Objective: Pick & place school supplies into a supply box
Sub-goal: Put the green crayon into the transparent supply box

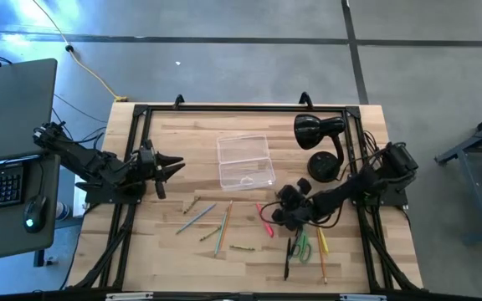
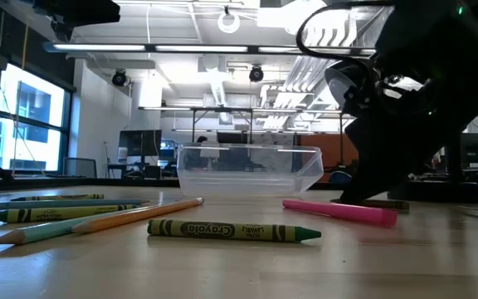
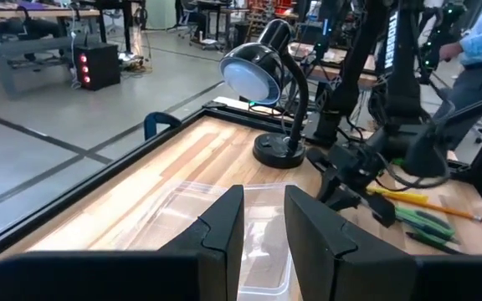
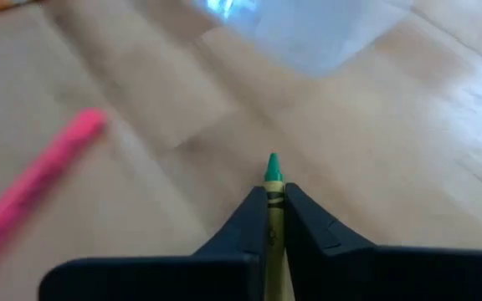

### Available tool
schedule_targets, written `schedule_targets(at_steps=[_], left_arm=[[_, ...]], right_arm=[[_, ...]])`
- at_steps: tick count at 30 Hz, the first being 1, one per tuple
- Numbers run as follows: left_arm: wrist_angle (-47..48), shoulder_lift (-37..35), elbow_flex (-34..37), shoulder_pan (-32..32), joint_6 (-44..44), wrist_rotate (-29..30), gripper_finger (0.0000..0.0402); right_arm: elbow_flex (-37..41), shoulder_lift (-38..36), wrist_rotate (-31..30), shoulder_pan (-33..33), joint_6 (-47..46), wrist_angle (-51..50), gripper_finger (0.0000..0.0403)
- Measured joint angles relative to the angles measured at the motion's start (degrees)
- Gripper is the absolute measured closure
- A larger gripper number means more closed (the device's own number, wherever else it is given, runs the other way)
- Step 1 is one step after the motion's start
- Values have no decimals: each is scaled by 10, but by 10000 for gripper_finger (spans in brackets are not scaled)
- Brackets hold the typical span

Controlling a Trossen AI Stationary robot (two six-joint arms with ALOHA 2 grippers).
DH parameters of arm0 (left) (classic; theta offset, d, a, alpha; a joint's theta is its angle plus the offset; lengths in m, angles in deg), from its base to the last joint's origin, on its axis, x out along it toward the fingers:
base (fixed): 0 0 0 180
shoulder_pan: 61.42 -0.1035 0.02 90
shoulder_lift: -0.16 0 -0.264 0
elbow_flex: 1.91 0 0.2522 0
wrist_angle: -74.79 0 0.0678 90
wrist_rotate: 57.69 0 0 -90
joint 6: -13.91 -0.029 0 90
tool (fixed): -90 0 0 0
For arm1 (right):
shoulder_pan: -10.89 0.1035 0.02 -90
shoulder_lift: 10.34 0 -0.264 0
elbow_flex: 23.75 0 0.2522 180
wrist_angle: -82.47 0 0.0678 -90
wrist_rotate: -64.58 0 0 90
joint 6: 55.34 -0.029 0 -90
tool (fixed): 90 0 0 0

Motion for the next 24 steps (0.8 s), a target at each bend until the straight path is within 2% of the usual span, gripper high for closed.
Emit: schedule_targets(at_steps=[6,9,14,19,21,24], left_arm=[[0,5,0,0,0,-2,284],[0,11,0,0,3,-7,284],[0,28,0,0,4,-8,284],[0,47,0,0,4,-7,284],[-4,51,0,0,4,-7,284],[-6,52,0,0,16,-7,284]], right_arm=[[-97,-15,122,16,47,-63,395],[-154,-25,153,17,84,-103,397],[-236,-24,93,8,171,-181,399],[-284,-25,-19,-35,308,-182,400],[-292,-25,-38,-65,341,-179,400],[-300,-25,-27,-113,369,-170,400]])
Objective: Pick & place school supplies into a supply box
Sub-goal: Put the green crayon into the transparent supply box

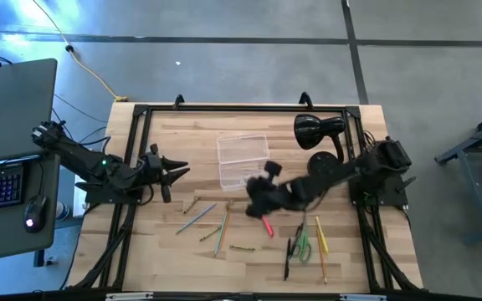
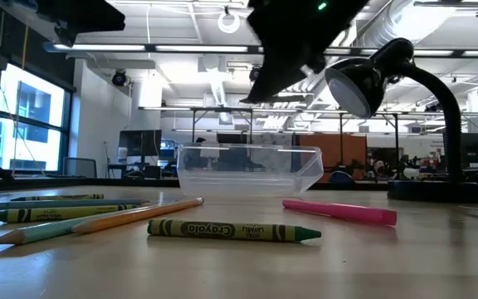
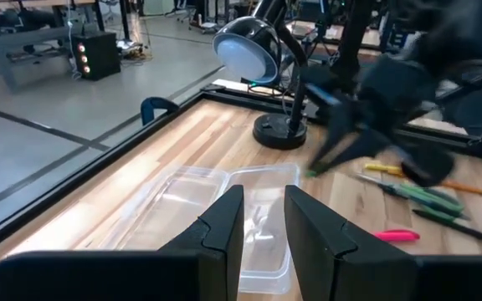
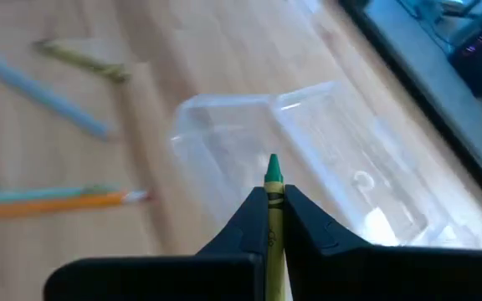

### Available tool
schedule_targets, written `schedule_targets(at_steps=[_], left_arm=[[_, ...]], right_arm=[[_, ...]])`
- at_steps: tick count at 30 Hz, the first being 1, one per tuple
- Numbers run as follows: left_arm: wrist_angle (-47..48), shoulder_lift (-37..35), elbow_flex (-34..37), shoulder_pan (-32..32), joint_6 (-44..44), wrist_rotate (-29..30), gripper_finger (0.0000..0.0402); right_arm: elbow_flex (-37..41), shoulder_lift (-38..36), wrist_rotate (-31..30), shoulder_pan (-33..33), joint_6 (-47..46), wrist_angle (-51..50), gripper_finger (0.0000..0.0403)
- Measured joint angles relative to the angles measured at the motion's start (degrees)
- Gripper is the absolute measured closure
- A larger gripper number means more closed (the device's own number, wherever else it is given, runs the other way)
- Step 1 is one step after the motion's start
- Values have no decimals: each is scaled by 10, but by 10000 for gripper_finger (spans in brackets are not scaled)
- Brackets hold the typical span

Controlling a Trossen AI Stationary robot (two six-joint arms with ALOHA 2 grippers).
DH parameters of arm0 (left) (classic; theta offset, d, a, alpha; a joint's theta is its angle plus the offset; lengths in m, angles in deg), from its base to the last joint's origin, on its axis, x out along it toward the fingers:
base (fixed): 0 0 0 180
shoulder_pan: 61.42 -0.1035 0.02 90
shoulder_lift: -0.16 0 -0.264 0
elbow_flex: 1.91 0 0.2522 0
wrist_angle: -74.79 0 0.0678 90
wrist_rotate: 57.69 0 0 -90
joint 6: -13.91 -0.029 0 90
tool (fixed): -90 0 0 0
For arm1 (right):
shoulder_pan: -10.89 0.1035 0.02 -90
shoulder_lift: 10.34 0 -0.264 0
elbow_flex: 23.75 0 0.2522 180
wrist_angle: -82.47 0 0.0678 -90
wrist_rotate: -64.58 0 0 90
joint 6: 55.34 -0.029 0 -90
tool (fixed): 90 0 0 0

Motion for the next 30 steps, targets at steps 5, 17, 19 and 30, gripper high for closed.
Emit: schedule_targets(at_steps=[5,17,19,30], left_arm=[[2,0,0,0,12,2,284],[7,0,0,0,12,2,284],[7,0,0,0,12,2,284],[7,0,0,0,12,3,284]], right_arm=[[20,0,66,-65,36,41,399],[105,0,157,-128,53,160,399],[125,0,177,-131,49,192,399],[181,0,216,-131,48,251,396]])
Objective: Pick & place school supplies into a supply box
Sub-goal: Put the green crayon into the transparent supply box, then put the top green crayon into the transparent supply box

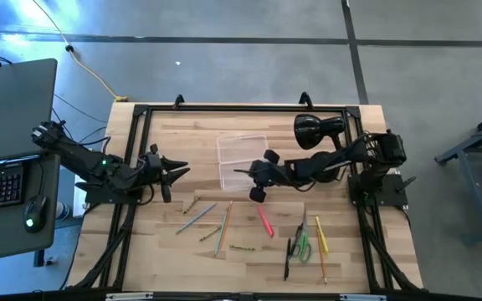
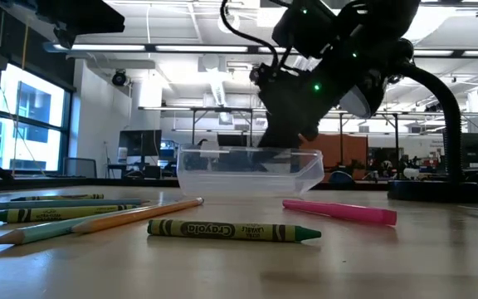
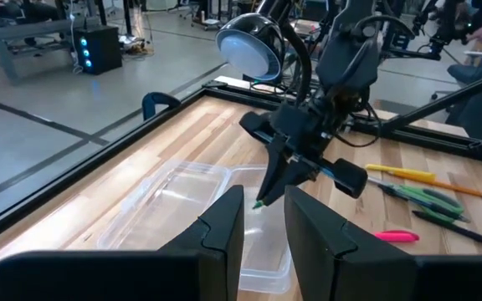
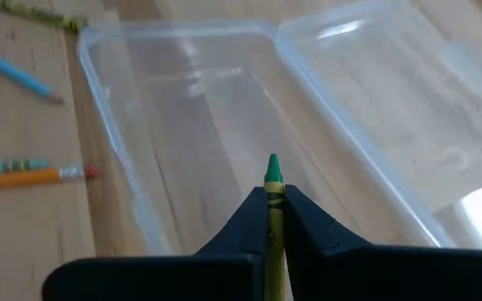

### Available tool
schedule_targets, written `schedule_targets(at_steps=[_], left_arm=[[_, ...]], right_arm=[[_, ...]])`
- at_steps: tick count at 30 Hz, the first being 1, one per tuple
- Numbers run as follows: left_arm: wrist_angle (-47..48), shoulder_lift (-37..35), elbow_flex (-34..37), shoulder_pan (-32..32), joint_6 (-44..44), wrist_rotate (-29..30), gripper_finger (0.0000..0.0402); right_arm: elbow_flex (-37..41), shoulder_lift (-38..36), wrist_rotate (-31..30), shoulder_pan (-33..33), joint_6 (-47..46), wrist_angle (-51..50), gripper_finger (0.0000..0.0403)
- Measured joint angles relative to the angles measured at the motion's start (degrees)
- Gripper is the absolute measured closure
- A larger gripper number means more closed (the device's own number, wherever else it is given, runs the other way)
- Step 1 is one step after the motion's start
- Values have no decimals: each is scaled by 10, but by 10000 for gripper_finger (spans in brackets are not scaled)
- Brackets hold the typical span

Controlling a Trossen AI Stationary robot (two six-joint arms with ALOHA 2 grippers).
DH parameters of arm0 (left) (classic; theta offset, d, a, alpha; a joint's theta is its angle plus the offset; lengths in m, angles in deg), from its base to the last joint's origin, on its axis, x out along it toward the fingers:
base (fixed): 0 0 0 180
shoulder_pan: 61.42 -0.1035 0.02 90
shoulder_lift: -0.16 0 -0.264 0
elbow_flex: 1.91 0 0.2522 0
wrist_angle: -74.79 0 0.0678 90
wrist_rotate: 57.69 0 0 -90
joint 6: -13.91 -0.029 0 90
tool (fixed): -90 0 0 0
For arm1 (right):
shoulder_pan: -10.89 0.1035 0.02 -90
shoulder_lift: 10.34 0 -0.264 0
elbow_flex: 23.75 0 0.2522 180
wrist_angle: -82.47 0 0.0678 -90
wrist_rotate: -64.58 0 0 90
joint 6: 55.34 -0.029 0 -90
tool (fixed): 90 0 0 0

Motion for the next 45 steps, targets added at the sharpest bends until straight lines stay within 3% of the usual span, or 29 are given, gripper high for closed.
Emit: schedule_targets(at_steps=[15,29,33,39,45], left_arm=[[0,0,0,0,0,1,284],[27,0,0,0,1,-1,284],[84,0,0,0,71,-28,284],[203,12,10,0,223,-133,284],[181,52,87,0,264,-141,284]], right_arm=[[2,-1,-14,0,-14,25,301],[-109,-3,-12,40,42,9,289],[-120,-3,-13,55,39,10,289],[-120,-3,-16,72,37,8,289],[-120,-3,-23,74,36,8,289]])
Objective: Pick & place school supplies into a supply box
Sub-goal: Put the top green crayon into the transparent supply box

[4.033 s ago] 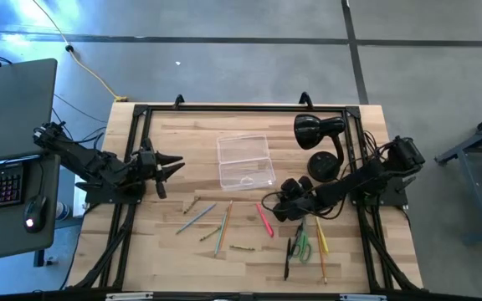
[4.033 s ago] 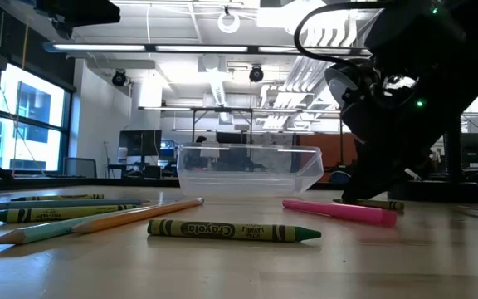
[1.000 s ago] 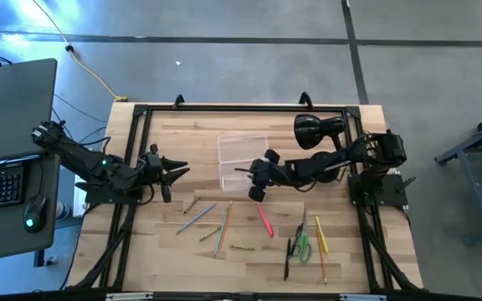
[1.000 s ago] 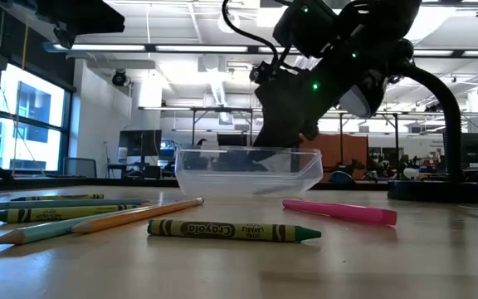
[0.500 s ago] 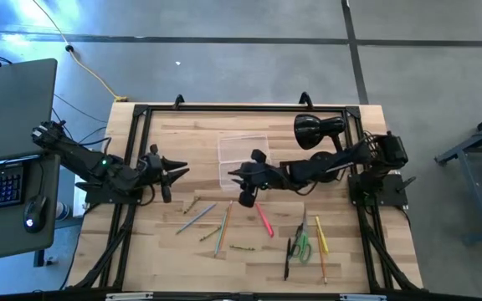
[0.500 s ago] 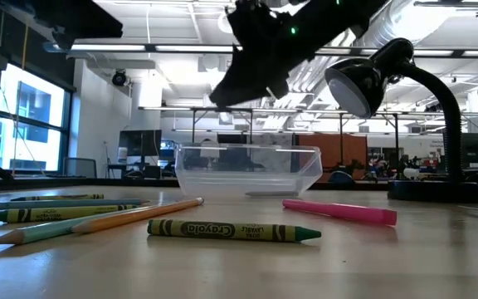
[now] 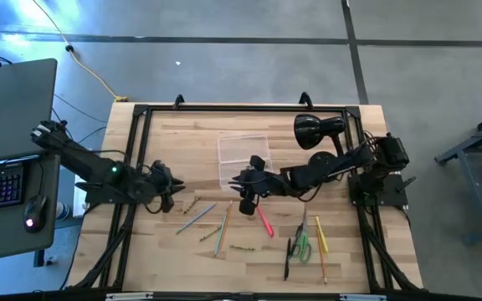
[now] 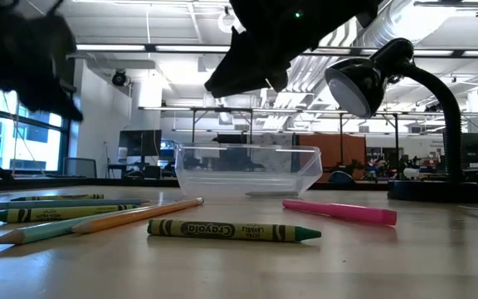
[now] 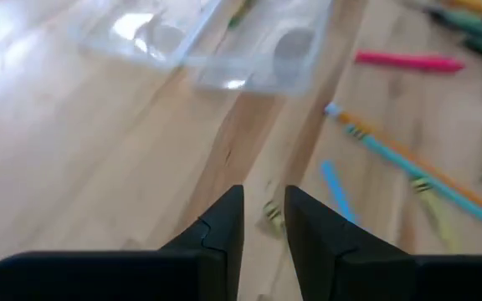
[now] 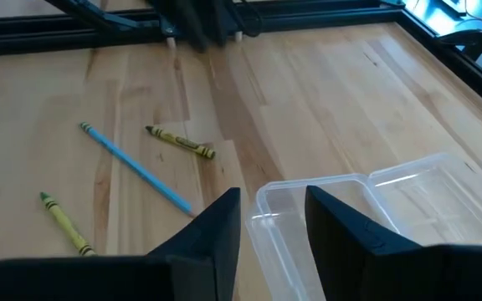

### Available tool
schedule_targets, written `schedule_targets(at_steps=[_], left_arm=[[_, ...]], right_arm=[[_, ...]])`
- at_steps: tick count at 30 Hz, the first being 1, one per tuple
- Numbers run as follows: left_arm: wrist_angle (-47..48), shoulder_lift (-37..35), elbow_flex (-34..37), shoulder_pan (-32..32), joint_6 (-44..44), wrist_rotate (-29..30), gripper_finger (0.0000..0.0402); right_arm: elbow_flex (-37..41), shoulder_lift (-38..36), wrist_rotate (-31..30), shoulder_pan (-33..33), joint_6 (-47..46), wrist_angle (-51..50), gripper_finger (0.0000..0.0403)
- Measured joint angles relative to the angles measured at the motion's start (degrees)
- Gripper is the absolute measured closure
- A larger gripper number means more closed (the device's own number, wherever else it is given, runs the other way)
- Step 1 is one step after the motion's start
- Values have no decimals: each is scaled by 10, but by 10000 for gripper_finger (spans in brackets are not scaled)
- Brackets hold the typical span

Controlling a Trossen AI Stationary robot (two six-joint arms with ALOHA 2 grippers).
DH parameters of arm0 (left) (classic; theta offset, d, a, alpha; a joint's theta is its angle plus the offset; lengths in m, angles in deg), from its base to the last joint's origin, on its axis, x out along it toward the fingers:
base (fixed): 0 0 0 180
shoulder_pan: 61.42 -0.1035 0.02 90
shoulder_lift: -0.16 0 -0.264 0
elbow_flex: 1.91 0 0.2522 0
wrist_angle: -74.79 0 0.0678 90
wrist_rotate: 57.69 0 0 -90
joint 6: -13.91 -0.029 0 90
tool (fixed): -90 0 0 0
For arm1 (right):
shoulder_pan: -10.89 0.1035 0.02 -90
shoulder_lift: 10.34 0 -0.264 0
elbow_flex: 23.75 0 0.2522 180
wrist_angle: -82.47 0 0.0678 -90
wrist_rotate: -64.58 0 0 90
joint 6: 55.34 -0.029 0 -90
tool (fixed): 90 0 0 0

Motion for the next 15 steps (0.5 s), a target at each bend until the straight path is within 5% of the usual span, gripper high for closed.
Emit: schedule_targets(at_steps=[15], left_arm=[[-208,121,76,0,6,-11,284]], right_arm=[[0,0,-25,-2,0,-8,289]])
